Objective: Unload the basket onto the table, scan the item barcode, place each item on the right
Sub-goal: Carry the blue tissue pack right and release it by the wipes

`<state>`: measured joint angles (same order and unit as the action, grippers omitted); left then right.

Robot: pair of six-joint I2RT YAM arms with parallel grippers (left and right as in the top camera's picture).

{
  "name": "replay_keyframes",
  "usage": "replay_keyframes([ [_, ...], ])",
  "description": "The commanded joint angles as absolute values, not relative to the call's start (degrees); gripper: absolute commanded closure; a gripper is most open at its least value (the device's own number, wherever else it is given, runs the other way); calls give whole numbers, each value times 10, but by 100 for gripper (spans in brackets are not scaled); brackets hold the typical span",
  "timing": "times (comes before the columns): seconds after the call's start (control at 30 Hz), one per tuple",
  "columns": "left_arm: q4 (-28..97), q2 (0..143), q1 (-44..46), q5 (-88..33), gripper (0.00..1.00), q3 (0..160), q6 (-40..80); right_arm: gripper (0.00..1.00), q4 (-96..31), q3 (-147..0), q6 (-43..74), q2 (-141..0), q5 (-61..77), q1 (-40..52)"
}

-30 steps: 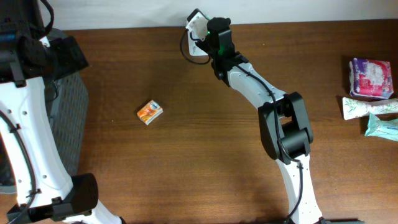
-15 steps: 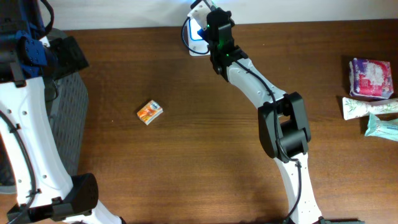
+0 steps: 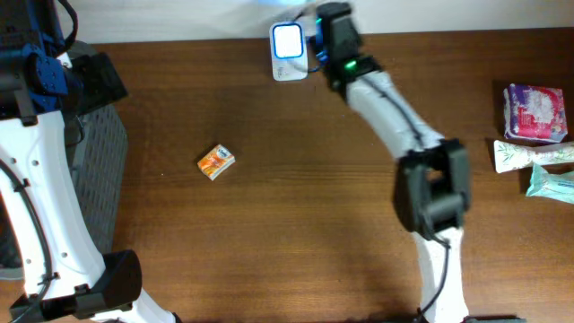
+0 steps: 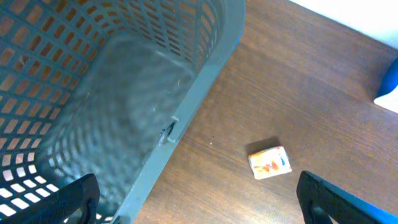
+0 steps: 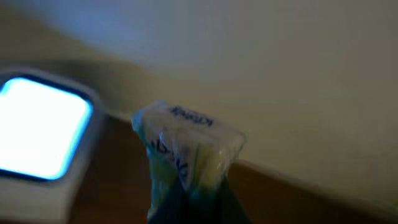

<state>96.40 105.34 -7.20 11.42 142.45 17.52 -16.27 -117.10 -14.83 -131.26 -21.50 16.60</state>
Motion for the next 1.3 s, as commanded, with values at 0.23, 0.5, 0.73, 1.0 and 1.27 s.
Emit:
replay_keyframes([
  [0.23, 963, 1049, -73, 118, 1, 1431, 170, 96, -617, -1180, 294, -1214, -256, -190],
  [0.5, 963, 1049, -73, 118, 1, 1431, 170, 93, -690, -1173, 357, -1223, -154, -392],
  [0.73, 963, 1049, -73, 118, 1, 1431, 170, 72, -636, -1134, 357, -1223, -136, -408],
  [1.0, 963, 1049, -73, 118, 1, 1431, 170, 9, -651, -1134, 222, -1223, 43, -408],
  [1.27, 963, 1049, -73, 118, 1, 1431, 170, 6, -689, -1134, 88, -1223, 343, -248],
])
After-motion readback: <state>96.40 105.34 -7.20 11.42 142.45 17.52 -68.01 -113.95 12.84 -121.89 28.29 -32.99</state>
